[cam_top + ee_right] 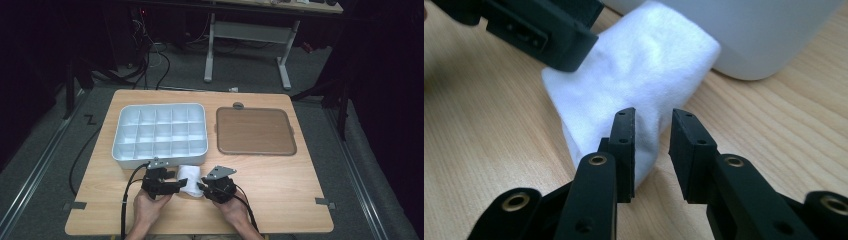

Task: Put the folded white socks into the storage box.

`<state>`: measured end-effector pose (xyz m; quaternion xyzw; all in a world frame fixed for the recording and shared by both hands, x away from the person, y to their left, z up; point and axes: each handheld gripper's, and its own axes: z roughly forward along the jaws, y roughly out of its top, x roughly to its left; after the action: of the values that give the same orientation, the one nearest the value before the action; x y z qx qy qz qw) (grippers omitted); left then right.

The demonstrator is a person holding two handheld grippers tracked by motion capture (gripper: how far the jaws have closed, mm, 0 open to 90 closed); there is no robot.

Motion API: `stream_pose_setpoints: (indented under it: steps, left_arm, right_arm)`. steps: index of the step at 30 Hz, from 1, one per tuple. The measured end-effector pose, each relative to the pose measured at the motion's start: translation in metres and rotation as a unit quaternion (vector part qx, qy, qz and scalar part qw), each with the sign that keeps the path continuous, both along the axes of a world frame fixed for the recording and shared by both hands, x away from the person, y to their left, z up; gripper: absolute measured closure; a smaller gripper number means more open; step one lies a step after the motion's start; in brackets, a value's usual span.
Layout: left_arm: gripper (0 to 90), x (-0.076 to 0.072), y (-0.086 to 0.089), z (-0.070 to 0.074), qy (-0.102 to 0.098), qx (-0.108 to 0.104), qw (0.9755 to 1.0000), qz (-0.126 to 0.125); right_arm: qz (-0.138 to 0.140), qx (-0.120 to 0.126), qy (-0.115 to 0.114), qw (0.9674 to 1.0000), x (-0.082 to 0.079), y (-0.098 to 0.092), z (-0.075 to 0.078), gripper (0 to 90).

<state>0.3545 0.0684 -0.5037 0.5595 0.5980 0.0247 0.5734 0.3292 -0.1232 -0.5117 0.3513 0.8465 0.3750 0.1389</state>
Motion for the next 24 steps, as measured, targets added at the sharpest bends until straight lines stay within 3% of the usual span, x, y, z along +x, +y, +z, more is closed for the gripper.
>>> stream_pose_setpoints:
  steps: [9,15,18,19,22,24]
  left_arm:
    - [34.3,0.009,-0.008,-0.007,0.017,0.007,0.9998,0.004]
    - [34.7,0.015,-0.011,-0.014,0.035,0.009,0.9993,0.008]
    - [35.9,0.017,-0.01,-0.016,0.042,0.007,0.9991,0.008]
    - [38.1,0.018,-0.01,-0.017,0.042,0.008,0.9991,0.007]
    - [40.9,0.018,-0.011,-0.018,0.038,0.006,0.9992,0.004]
    - [44.2,0.018,-0.011,-0.019,0.04,0.003,0.9992,0.002]
  right_arm:
    - [-0.015,0.006,-0.011,0.9998,-0.002,-0.013,0.008,71.7]
    - [-0.036,0.006,-0.017,0.9992,-0.001,-0.033,0.008,70.5]
    - [-0.059,0.004,-0.016,0.9981,0.001,-0.049,0.006,69.9]
    - [-0.079,0.003,-0.016,0.9968,0.002,-0.061,0.003,68.5]
    - [-0.095,0.001,-0.017,0.9954,0.002,-0.071,0.0,66.8]
    - [-0.12,-0.011,-0.023,0.9924,0.002,-0.088,-0.005,65.3]
